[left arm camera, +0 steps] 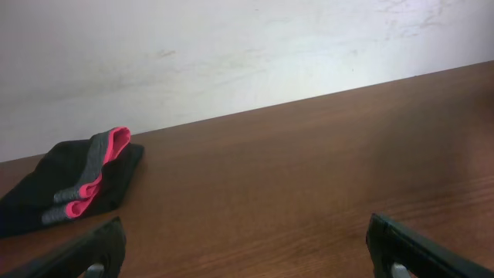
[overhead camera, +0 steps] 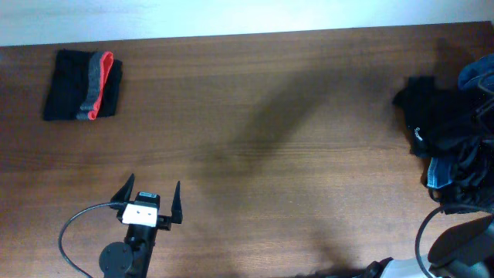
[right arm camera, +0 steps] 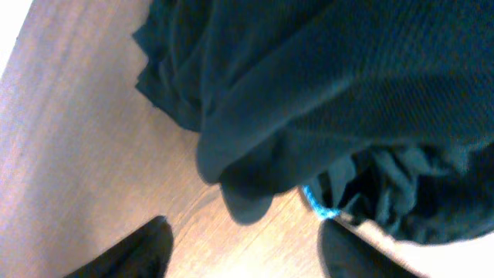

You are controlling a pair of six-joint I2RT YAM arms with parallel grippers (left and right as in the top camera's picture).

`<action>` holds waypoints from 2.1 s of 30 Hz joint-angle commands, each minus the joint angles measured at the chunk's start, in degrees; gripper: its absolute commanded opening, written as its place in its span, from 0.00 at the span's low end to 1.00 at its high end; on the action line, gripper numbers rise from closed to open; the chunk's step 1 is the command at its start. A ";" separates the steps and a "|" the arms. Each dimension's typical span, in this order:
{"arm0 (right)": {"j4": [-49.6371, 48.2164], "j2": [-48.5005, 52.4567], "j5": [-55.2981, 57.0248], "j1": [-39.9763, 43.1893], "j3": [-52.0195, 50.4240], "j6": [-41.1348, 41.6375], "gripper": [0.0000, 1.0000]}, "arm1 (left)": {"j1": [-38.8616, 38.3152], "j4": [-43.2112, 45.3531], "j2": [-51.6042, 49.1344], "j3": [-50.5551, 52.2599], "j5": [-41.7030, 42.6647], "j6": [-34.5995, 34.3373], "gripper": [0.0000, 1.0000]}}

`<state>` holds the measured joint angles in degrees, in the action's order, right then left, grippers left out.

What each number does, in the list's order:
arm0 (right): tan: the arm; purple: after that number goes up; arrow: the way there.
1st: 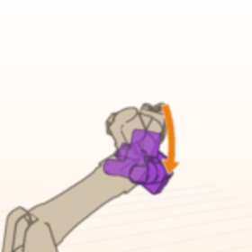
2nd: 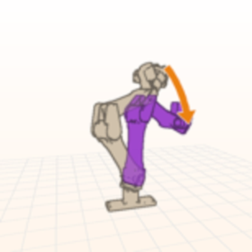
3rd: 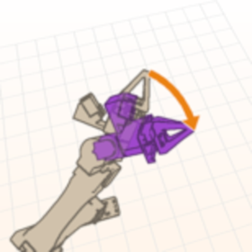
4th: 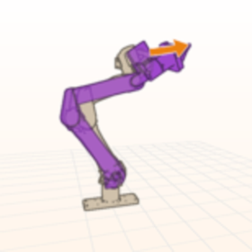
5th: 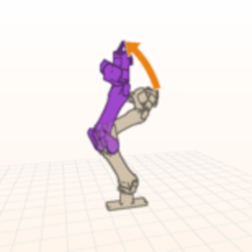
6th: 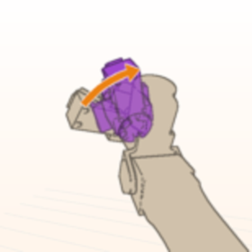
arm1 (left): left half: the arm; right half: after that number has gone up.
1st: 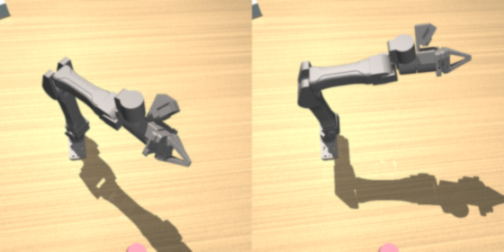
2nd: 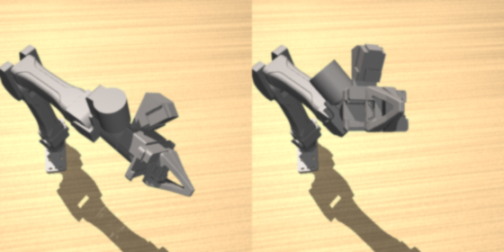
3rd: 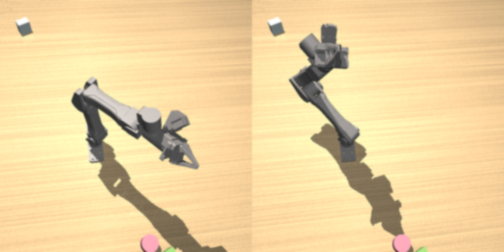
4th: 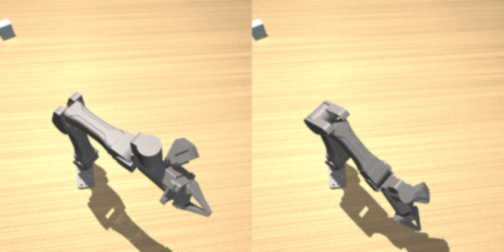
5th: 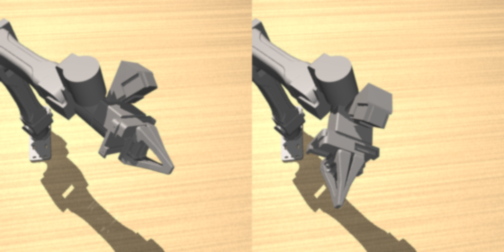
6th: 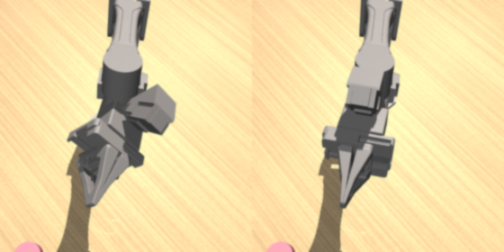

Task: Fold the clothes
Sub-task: 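Reach the right gripper into the black clothing pile at right, then grasp black pants with right gripper and lift toward table center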

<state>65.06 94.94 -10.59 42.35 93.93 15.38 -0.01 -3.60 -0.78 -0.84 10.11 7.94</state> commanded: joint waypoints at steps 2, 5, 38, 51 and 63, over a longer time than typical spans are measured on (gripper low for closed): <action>-1.57 0.00 3.02 -1.49 -2.67 0.74 0.61 | 0.35 -0.04 0.48 0.31 0.61 0.92 0.99; -3.28 0.00 3.87 -1.62 -4.87 1.66 0.61 | 0.35 -0.04 0.48 0.31 0.61 0.94 0.99; -17.25 -1.18 3.26 -5.29 -9.60 -3.87 0.04 | 0.35 -0.04 0.48 0.31 0.61 0.94 0.99; 2.75 -8.41 -2.64 -11.06 20.55 -16.02 0.04 | 0.33 -0.04 0.48 0.31 0.61 0.94 0.99; 8.68 -8.46 -19.39 -21.03 32.65 -27.19 0.04 | 0.35 -0.04 0.48 0.31 0.61 0.94 0.99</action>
<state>74.46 86.65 -19.03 23.40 123.68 -7.88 -0.01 -3.60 -0.78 -0.84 10.11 7.94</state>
